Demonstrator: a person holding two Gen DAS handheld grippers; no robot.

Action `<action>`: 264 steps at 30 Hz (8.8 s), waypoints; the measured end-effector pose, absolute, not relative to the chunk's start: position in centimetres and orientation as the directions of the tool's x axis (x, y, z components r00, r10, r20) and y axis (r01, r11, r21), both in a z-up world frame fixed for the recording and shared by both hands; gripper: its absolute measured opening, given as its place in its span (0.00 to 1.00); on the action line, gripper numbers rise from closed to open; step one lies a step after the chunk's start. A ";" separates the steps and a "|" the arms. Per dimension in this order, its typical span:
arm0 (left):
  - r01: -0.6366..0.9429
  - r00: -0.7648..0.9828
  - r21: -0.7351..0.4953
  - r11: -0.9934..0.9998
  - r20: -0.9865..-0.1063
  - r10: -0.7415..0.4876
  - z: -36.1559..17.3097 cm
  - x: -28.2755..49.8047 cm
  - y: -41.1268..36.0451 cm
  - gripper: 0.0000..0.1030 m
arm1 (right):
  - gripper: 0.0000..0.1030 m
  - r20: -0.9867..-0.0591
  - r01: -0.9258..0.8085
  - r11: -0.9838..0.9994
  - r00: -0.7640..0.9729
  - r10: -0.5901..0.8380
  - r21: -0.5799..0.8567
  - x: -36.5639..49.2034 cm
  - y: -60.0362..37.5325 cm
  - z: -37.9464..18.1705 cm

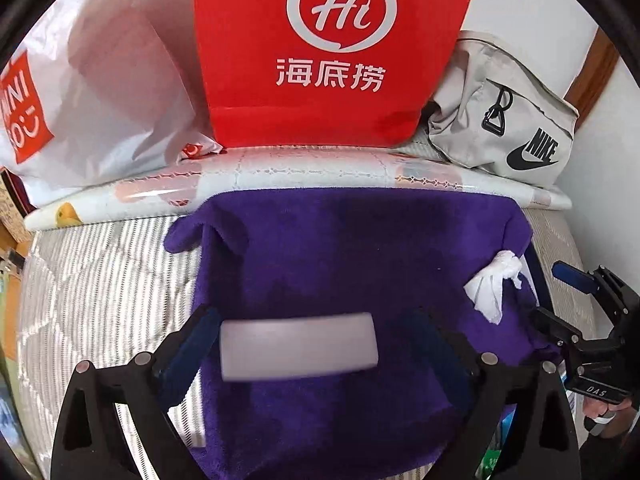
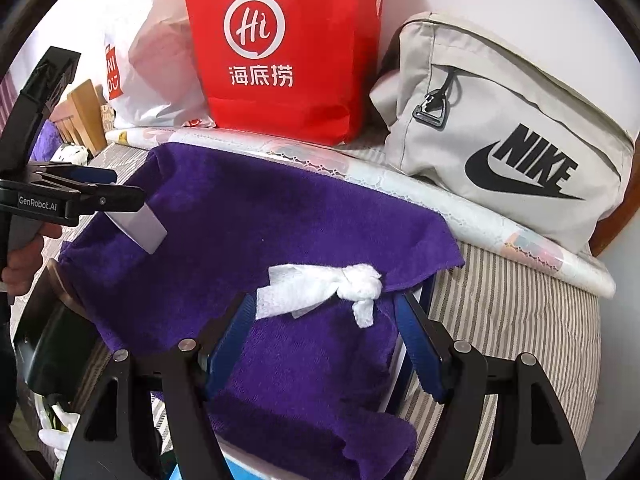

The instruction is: Organize soft objects

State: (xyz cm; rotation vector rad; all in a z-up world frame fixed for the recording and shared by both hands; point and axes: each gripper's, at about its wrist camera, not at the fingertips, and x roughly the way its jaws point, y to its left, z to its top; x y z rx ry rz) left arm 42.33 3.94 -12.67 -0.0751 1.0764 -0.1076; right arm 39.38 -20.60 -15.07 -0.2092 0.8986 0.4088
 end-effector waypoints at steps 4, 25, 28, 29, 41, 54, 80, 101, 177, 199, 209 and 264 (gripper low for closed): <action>0.065 0.482 -0.132 0.989 -0.864 -0.147 -11.8 41.0 4.0 0.94 | 0.71 -0.789 -0.411 0.911 0.555 0.265 0.017 38.3 -21.1 -14.7; 0.001 0.597 -0.233 0.972 -0.780 -0.188 -7.1 24.6 6.5 0.91 | 0.71 -0.719 -0.406 0.908 0.601 0.348 0.099 21.3 -20.1 -10.7; -0.011 0.606 -0.203 0.979 -0.780 -0.155 -7.3 22.2 6.9 0.91 | 0.71 -0.722 -0.408 0.907 0.597 0.350 0.103 19.3 -19.7 -11.2; -0.012 0.603 -0.201 0.980 -0.783 -0.153 -7.6 21.5 7.1 0.91 | 0.71 -0.722 -0.416 0.903 0.592 0.357 0.107 18.4 -19.6 -11.4; 0.055 0.521 -0.207 0.977 -0.829 -0.205 -13.4 15.2 6.0 0.93 | 0.71 -0.744 -0.438 0.888 0.546 0.385 0.139 12.2 -18.7 -14.5; 0.163 0.500 -0.166 0.973 -0.836 -0.227 -18.3 13.3 4.0 0.85 | 0.71 -0.774 -0.423 0.894 0.513 0.371 0.148 10.7 -18.9 -17.0; 0.064 0.530 -0.290 0.955 -0.801 -0.279 -18.3 11.5 11.3 0.09 | 0.71 -0.747 -0.504 0.856 0.526 0.407 0.112 11.8 -14.3 -16.6; 0.055 0.525 -0.302 0.952 -0.802 -0.285 -18.7 11.3 10.4 0.09 | 0.45 -0.727 -0.491 0.860 0.539 0.425 0.138 6.9 -18.7 -14.3; 0.073 0.538 -0.332 0.940 -0.781 -0.318 -10.8 31.5 6.9 0.07 | 0.43 -0.717 -0.412 0.911 0.625 0.308 0.031 30.2 -21.4 -9.7; 0.046 0.445 -0.313 0.948 -0.844 -0.300 -15.7 39.5 6.8 0.07 | 0.43 -0.837 -0.436 0.900 0.500 0.222 -0.022 38.0 -19.1 -15.3; 0.052 0.414 -0.305 0.951 -0.860 -0.299 -16.6 40.1 6.7 0.07 | 0.43 -0.858 -0.445 0.895 0.470 0.205 -0.030 39.2 -18.5 -16.3; 0.119 0.515 -0.281 0.952 -0.802 -0.301 -14.6 13.8 2.9 0.50 | 0.70 -0.757 -0.387 0.921 0.585 0.290 0.054 11.5 -20.3 -13.2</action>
